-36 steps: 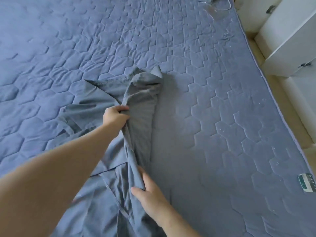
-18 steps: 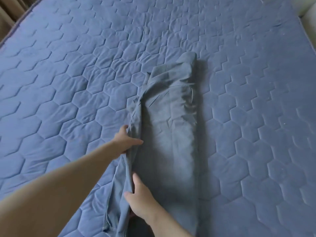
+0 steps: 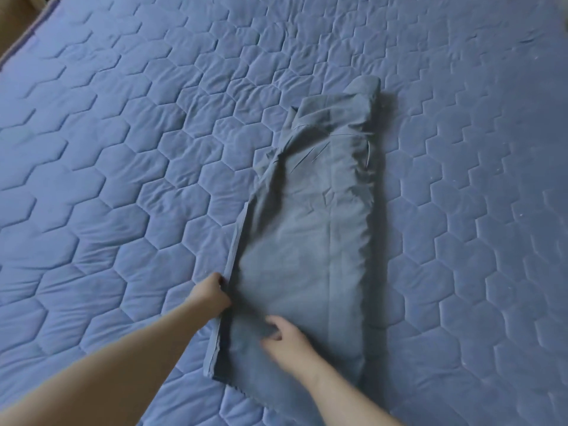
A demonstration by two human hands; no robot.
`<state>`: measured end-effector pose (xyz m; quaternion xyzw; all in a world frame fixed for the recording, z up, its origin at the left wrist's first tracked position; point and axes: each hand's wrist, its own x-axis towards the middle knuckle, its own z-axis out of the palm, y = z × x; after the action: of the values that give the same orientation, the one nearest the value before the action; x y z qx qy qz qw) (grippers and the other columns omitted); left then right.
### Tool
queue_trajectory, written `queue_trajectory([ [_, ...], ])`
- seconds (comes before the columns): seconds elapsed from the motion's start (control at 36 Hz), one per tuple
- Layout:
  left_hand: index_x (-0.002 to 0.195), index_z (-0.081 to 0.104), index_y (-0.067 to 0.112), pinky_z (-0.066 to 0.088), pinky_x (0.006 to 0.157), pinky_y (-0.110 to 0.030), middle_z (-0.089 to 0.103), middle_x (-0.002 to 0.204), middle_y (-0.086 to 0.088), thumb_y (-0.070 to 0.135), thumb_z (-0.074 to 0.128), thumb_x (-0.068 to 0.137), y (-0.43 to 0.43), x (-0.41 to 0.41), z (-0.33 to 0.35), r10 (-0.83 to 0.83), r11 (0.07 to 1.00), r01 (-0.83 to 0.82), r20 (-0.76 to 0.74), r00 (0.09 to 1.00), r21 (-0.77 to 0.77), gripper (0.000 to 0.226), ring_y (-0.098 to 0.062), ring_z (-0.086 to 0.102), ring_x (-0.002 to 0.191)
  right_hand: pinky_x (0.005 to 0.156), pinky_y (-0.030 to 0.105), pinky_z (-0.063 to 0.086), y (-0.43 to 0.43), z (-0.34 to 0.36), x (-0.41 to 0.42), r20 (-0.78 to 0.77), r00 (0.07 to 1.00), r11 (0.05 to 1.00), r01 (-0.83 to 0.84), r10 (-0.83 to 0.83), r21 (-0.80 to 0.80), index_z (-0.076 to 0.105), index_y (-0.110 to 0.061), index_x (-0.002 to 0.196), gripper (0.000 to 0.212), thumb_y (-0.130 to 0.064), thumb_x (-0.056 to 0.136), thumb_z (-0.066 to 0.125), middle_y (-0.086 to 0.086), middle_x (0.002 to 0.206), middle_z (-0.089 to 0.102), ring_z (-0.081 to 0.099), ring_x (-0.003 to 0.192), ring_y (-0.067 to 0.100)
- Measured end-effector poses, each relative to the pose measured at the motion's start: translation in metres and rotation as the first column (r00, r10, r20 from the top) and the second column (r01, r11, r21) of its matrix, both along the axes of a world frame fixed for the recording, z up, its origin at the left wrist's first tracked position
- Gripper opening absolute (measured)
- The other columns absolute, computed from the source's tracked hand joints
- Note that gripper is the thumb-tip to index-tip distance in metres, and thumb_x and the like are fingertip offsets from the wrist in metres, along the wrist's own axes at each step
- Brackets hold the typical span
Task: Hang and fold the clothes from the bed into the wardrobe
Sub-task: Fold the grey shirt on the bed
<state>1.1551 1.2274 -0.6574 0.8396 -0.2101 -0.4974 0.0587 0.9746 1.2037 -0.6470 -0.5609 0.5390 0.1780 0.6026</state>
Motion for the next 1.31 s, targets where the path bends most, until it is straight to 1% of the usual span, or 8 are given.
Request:
queue_trajectory([
  [0.11, 0.117, 0.045, 0.008, 0.045, 0.075, -0.03, 0.059, 0.113, -0.013, 0.013, 0.071, 0.077, 0.026, -0.016, -0.006, 0.145, 0.989, -0.146, -0.042, 0.989, -0.008, 0.048, -0.029, 0.057, 0.1, 0.081, 0.027, 0.044, -0.002, 0.003, -0.055, -0.261, 0.959, 0.943, 0.02, -0.112, -0.332, 0.059, -0.022, 0.108, 0.026, -0.018, 0.083, 0.061, 0.002, 0.1, 0.06, 0.058, 0.093, 0.02],
  [0.22, 0.114, 0.056, 0.0, 0.049, 0.082, -0.033, 0.063, 0.112, -0.019, 0.006, 0.071, 0.079, 0.045, -0.034, -0.009, 0.248, 0.968, -0.25, -0.203, 0.947, 0.017, 0.039, -0.029, 0.06, 0.095, 0.087, 0.038, 0.042, 0.0, 0.009, -0.093, -0.394, 0.816, 0.794, 0.122, -0.422, -0.596, 0.054, -0.013, 0.122, 0.052, -0.02, 0.074, 0.072, 0.016, 0.12, 0.054, 0.052, 0.112, 0.034],
  [0.39, 0.104, 0.061, 0.002, 0.05, 0.068, -0.03, 0.065, 0.093, -0.015, 0.015, 0.069, 0.084, 0.061, -0.051, -0.008, 0.371, 0.926, -0.377, -0.26, 0.891, 0.028, 0.025, -0.028, 0.061, 0.08, 0.099, 0.031, 0.035, 0.006, -0.001, -0.107, -0.135, 0.807, 0.784, 0.496, -0.575, -0.372, 0.035, -0.006, 0.139, 0.078, -0.005, 0.073, 0.077, 0.015, 0.138, 0.047, 0.047, 0.124, 0.03],
  [0.53, 0.103, 0.057, 0.006, 0.053, 0.062, -0.034, 0.062, 0.089, -0.014, 0.012, 0.062, 0.088, 0.069, -0.06, 0.002, 0.421, 0.899, -0.437, -0.242, 0.874, -0.012, 0.016, -0.027, 0.058, 0.073, 0.087, 0.039, 0.047, 0.011, 0.003, -0.115, -0.226, 0.725, 0.759, 0.621, -0.651, -0.196, 0.058, 0.008, 0.108, 0.035, -0.01, 0.081, 0.071, 0.024, 0.114, 0.062, 0.06, 0.103, 0.036],
  [0.72, 0.087, 0.055, 0.013, 0.046, 0.045, -0.023, 0.055, 0.074, -0.009, 0.018, 0.064, 0.088, 0.075, -0.075, 0.038, 0.397, 0.91, -0.412, -0.191, 0.898, -0.047, 0.011, -0.019, 0.051, 0.058, 0.058, 0.03, 0.046, 0.016, 0.041, -0.138, -0.077, 0.622, 0.622, 0.782, -0.779, 0.026, 0.058, -0.007, 0.09, 0.01, -0.004, 0.084, 0.065, 0.01, 0.082, 0.063, 0.059, 0.07, 0.024],
  [1.03, 0.086, 0.05, 0.007, 0.034, 0.042, -0.021, 0.043, 0.064, -0.008, 0.015, 0.063, 0.089, 0.123, -0.11, 0.127, 0.352, 0.936, -0.321, -0.323, 0.879, 0.145, 0.016, -0.017, 0.038, 0.05, 0.075, 0.037, 0.051, 0.055, 0.122, -0.187, -0.159, 0.751, 0.745, 0.658, -0.641, 0.109, 0.057, 0.002, 0.105, 0.02, 0.004, 0.084, 0.059, 0.023, 0.106, 0.065, 0.062, 0.088, 0.032],
  [1.17, 0.076, 0.043, 0.008, 0.033, 0.041, -0.019, 0.038, 0.06, -0.006, 0.015, 0.066, 0.087, 0.143, -0.121, 0.145, 0.41, 0.905, -0.345, -0.297, 0.863, 0.247, 0.027, -0.016, 0.033, 0.048, 0.032, 0.014, 0.036, 0.072, 0.146, -0.204, -0.244, 0.849, 0.825, 0.52, -0.469, 0.222, 0.053, -0.001, 0.094, 0.01, -0.003, 0.087, 0.061, 0.014, 0.061, 0.057, 0.051, 0.029, 0.014],
  [1.31, 0.063, 0.034, 0.014, 0.027, 0.035, -0.017, 0.028, 0.043, -0.002, 0.011, 0.061, 0.089, 0.122, -0.114, 0.16, 0.558, 0.829, -0.515, -0.393, 0.731, 0.219, 0.039, -0.012, 0.025, 0.034, 0.028, 0.011, 0.03, 0.054, 0.159, -0.205, -0.211, 0.83, 0.767, 0.557, -0.516, 0.318, 0.055, -0.002, 0.075, 0.017, -0.008, 0.091, 0.056, 0.006, 0.036, 0.053, 0.047, 0.023, 0.014],
])
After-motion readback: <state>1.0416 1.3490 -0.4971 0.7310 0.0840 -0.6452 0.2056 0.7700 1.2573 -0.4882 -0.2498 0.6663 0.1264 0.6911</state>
